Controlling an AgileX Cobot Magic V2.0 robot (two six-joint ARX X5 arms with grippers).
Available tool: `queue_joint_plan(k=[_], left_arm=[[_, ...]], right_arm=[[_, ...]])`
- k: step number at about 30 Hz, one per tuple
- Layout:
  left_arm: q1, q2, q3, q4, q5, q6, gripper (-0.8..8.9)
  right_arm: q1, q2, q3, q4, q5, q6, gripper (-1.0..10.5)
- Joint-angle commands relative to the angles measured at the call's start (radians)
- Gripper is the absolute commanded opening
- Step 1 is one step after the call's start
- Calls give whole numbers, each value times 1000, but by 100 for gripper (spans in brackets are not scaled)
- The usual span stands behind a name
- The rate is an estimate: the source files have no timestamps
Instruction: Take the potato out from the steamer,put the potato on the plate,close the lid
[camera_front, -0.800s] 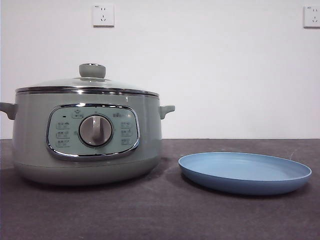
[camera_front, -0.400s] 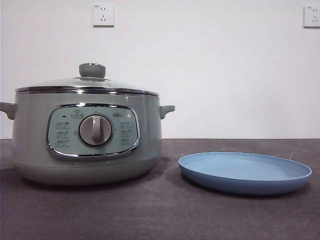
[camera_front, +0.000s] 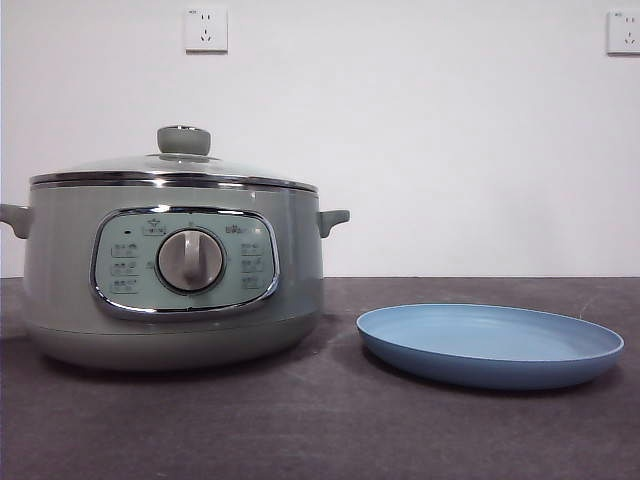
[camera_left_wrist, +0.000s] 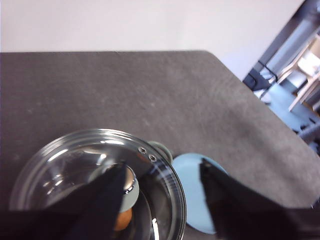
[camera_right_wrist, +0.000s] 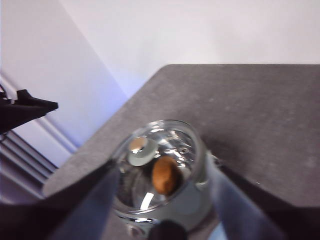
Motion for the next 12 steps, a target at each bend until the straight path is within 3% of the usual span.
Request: queue_joint_plan(k=[1,6,12], left_arm=[[-34,37,-1,2,-24,57,468],[-131,101,-1,4,-219,80,468],[-238,198,-1,23,-400,99,467]], right_arm=[[34,6,1,2,79,-31,599],[95,6,1,2,206,-43,598],[159,6,1,-13,270,-59,598]])
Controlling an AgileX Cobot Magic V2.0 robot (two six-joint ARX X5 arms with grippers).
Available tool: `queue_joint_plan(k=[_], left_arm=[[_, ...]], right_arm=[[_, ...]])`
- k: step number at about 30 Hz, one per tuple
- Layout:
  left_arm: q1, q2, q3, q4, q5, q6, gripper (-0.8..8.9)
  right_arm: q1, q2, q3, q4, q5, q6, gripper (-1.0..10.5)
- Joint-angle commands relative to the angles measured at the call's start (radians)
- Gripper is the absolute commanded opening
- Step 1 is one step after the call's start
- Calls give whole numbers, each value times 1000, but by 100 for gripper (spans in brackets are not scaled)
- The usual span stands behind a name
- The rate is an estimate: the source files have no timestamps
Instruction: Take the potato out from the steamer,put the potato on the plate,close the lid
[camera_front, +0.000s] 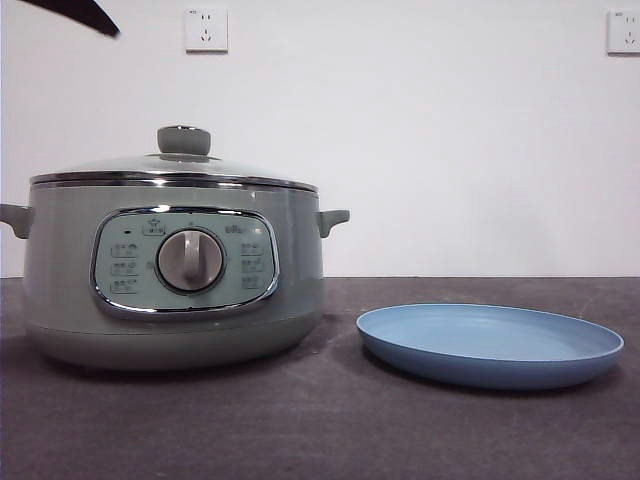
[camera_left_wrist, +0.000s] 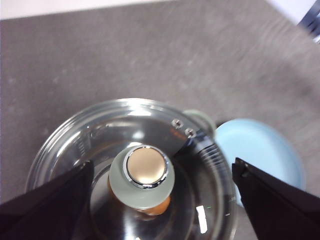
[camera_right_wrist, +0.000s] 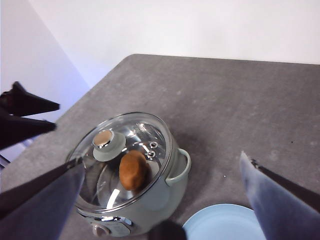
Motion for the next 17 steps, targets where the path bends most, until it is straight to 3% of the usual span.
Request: queue_joint_plan(k=[1,6,17], left_arm=[[-40,50,-1,25,-60,34,467],[-101,135,-1,46,-193,38,467],[-130,263,-1,42,-253,39,467]], right_arm=[[27,0,1,1,21,-13,598],[54,0,1,-18,43,-13,598],[60,0,1,-89,59,-28,597]])
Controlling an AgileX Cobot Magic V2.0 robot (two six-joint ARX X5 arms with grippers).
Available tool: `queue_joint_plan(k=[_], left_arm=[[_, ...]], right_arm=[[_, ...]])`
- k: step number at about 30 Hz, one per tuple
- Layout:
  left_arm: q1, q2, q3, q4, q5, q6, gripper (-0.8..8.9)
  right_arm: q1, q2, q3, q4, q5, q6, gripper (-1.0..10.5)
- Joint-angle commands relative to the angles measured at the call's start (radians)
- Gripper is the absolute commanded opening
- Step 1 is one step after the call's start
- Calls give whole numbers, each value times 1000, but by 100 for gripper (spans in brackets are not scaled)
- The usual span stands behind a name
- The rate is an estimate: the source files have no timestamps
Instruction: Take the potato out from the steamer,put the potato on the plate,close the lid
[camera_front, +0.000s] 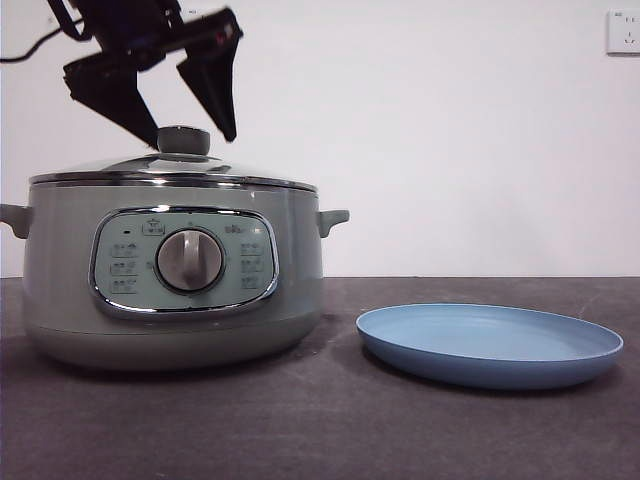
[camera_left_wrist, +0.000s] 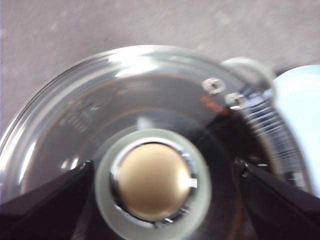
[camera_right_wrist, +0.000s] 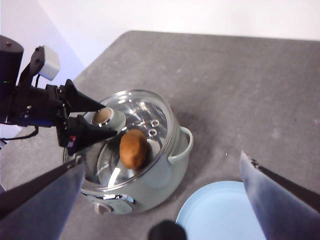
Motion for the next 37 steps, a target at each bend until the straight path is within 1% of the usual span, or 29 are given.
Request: queue_joint_plan(k=[1,2,4,5,6,7,8,17,21,23,25,29,31,34,37], left_arm=[[-1,15,-1,-2,-27,12,463],[-1,15,-1,-4,-32,12,425],[-1,15,-1,-8,-31,13,252],[-1,15,-1,-11,-29,13,132],[-1,15,-1,-16,-29,13,40],[-1,15,-1,-22,-29,13,-24],[-1,15,-1,-26,-29,14,-6],[-1,11,10,-26,-30,39,-8],[-1,1,61,-36,-30,52,-8],[-1,1,114,-64,-31,65,-8],[-1,1,188,-106,-30,76,-8],[1,1,348,-183,-32,141,-8],[4,1,435,-214,-41,151,-8],[9,0,554,-269,-80,153,-8],[23,-1,659,-341,-129,171,-8]], right_arm=[[2,0,1,-11,1,-22,597],[2,0,1,-18,1,-26,597],[2,0,1,-27,1,-27,597],[2,0,1,-31,1,-27,597],[2,0,1,-32,1,-27,597],[2,0,1,-34,1,-27,597],[2,0,1,-35,1,-27,596],[1,0,1,-45,-2,-24,597],[2,0,1,-45,-6,-23,597],[2,0,1,-43,-10,-19,596],[2,0,1,-41,-11,5,597],[3,0,1,-15,-10,7,595],[5,4,1,22,-11,8,594],[30,21,15,31,-10,8,594],[80,64,41,17,-8,8,595]])
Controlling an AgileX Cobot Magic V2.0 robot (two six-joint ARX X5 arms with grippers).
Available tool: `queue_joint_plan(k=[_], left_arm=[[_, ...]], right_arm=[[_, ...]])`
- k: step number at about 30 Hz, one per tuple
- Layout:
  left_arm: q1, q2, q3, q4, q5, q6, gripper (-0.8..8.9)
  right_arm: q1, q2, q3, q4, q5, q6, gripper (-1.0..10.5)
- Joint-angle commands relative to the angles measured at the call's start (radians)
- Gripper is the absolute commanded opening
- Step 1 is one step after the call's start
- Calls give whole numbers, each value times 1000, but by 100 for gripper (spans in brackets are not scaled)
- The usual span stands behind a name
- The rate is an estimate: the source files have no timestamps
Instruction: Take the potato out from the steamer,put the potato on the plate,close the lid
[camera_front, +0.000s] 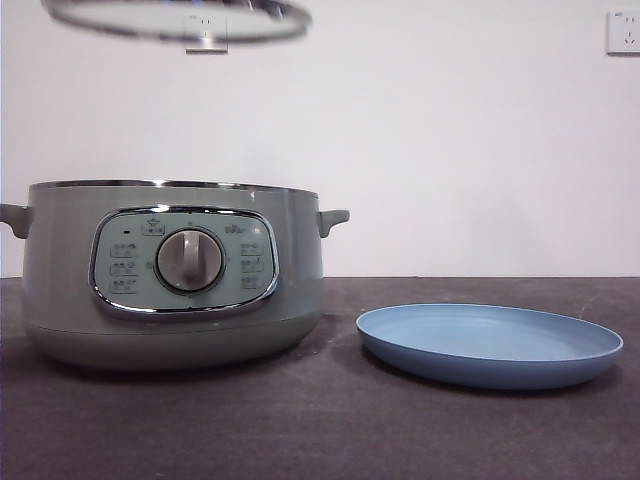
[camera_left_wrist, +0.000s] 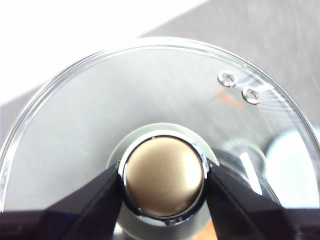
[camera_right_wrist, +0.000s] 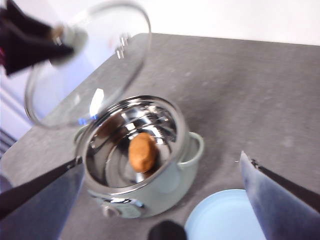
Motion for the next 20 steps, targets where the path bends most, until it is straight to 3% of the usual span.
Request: queue_joint_plan(k=[1,6,11,20], left_arm=[[14,-18,102,-37,-64,31,-8],[14,-18,240,-212,-275,53,-8],[21,-25,323,-375,-457,46,-8],[62,-85,325,-400,-491,24,-8]], right_arm=[[51,51,28,-10,4,6,595],[176,196,137,-30,21,3,594],[319,395,319,-74,146,-29,594],[494,817,632,-82,294,-58,594]])
